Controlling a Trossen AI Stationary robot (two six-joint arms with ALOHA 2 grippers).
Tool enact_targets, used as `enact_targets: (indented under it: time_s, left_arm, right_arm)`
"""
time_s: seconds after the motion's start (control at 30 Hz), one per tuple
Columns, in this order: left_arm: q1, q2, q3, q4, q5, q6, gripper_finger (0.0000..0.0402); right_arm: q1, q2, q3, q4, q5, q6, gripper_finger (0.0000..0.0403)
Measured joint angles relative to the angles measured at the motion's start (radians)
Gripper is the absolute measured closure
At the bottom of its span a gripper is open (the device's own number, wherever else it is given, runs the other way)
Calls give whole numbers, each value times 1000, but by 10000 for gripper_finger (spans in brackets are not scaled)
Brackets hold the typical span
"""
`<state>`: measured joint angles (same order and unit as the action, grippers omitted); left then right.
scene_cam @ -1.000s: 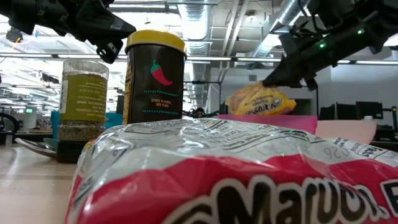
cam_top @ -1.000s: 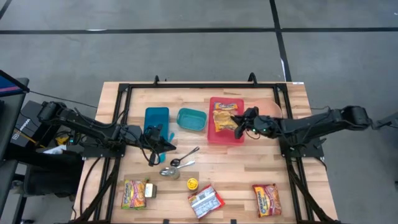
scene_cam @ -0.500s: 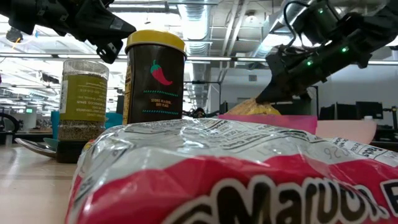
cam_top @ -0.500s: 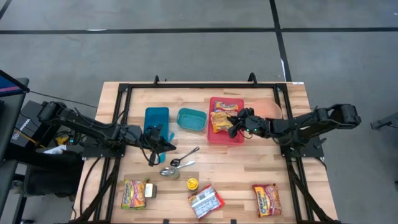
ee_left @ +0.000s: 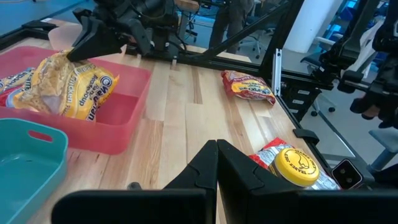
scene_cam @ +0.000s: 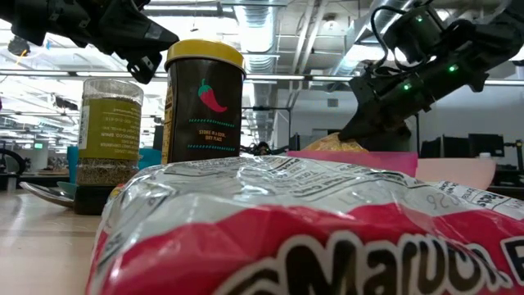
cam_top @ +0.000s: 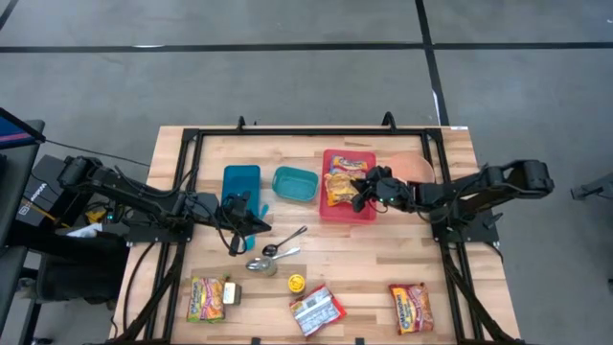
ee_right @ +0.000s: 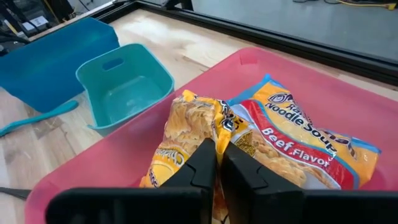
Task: Pick & Place Food Item
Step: Put the yellow noodle pack into the red bin, then put the yellow seasoning bottle into the blue bin
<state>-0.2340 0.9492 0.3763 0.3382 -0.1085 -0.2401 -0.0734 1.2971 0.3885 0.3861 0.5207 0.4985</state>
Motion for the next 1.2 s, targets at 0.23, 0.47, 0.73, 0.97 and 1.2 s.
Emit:
enact_targets:
  time_s: [0.23, 0.47, 0.73, 0.97, 1.2]
  left_arm:
    - [0, 0, 0, 0, -1, 0, 401]
    - [0, 0, 0, 0, -5, 0, 402]
    - [0, 0, 0, 0, -5, 0, 402]
    - [0, 0, 0, 0, -4, 0, 401]
    - [0, 0, 0, 1, -4, 0, 401]
  right_arm:
    - [0, -9, 0, -54, 0, 25, 332]
    - [0, -9, 0, -87, 0, 26, 284]
    - [0, -14, 0, -90, 0, 25, 239]
    - [0, -106, 1, -116, 0, 17, 207]
    - [13, -245, 1, -156, -4, 14, 193]
